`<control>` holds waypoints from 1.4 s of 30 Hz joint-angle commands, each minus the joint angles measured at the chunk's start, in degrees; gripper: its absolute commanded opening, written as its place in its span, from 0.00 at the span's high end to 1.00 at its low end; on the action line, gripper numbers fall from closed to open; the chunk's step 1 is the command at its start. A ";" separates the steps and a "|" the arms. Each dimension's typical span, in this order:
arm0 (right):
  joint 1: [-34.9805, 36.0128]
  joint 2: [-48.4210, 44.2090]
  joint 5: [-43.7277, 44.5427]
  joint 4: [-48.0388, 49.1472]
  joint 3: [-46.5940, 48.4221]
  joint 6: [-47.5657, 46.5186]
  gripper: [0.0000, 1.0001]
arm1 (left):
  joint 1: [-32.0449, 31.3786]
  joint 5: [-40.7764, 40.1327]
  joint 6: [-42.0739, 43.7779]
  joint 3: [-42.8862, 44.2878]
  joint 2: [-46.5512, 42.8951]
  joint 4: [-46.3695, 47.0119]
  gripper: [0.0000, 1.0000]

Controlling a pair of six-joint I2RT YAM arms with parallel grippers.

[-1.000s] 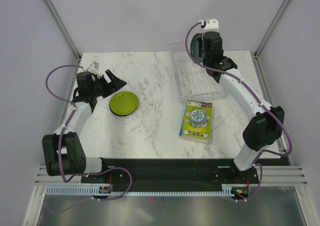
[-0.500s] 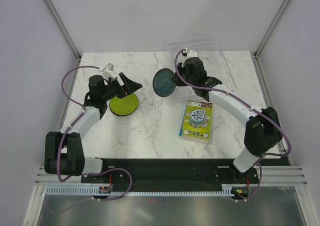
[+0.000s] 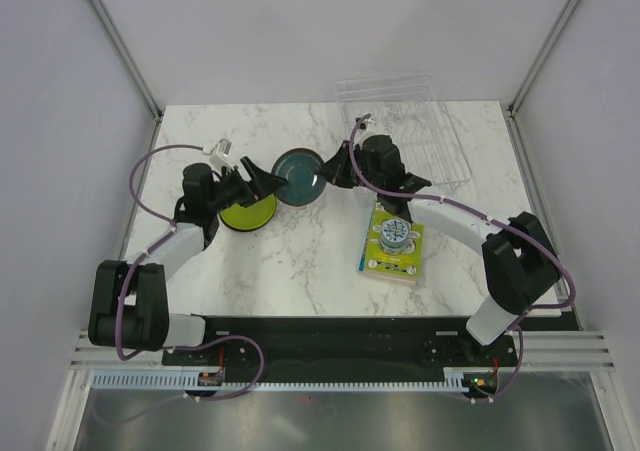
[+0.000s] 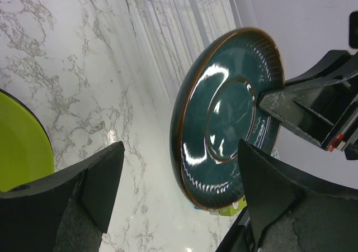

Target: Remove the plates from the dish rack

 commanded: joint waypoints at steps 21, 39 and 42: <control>0.46 0.92 -11.62 9.83 1.22 9.01 0.41 | 4.08 -5.26 2.35 -0.21 -5.44 -4.78 0.98; -0.50 -13.51 7.03 -15.87 4.94 -9.92 0.29 | 12.62 -13.26 6.49 0.76 -1.58 -13.07 0.98; -0.77 -13.77 6.76 -16.04 4.06 -10.10 0.29 | 13.41 -13.62 6.75 0.14 -1.40 -13.16 0.98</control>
